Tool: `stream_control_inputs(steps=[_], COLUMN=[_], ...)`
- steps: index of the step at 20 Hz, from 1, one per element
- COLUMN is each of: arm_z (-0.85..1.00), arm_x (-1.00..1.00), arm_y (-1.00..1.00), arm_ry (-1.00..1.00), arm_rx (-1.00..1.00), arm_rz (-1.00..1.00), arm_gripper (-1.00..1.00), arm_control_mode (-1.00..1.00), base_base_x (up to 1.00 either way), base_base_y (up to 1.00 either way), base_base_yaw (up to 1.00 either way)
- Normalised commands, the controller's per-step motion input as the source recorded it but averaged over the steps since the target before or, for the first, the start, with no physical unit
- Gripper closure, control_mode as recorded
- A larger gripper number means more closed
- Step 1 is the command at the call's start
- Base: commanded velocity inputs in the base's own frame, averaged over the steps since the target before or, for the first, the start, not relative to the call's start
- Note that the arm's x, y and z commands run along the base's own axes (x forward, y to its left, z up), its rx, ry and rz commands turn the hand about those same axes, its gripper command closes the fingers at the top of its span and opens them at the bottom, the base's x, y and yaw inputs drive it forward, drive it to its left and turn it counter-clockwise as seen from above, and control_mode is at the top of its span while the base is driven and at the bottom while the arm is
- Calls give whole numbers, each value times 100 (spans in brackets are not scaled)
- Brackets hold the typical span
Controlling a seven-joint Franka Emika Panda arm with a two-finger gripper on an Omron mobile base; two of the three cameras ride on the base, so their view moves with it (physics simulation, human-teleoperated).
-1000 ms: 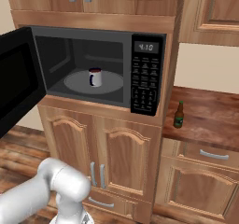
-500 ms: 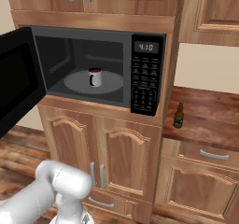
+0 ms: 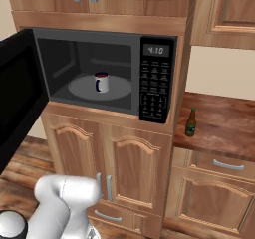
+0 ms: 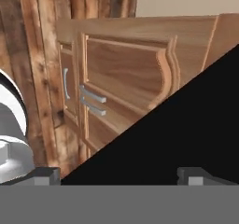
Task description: Place the microwavable item in the microwave. Then, close the microwave door and press the start button.
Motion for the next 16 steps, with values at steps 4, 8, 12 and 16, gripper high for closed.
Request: stream_control_inputs(steps=[4, 8, 12, 16], arm_z=[0, 0, 0, 0], arm_x=[0, 0, 12, 40], arm_y=[-100, -100, -100, -91], arm_ry=[0, 0, 0, 0], arm_rx=[18, 19, 18, 16], arm_rz=[-7, -7, -3, 0], arm_gripper=[-100, -100, -100, -100], arm_control_mode=[-100, -100, -100, -100], base_base_x=[0, 0, 0, 0], base_base_y=[0, 0, 0, 0], base_base_yaw=[0, 0, 0, 0])
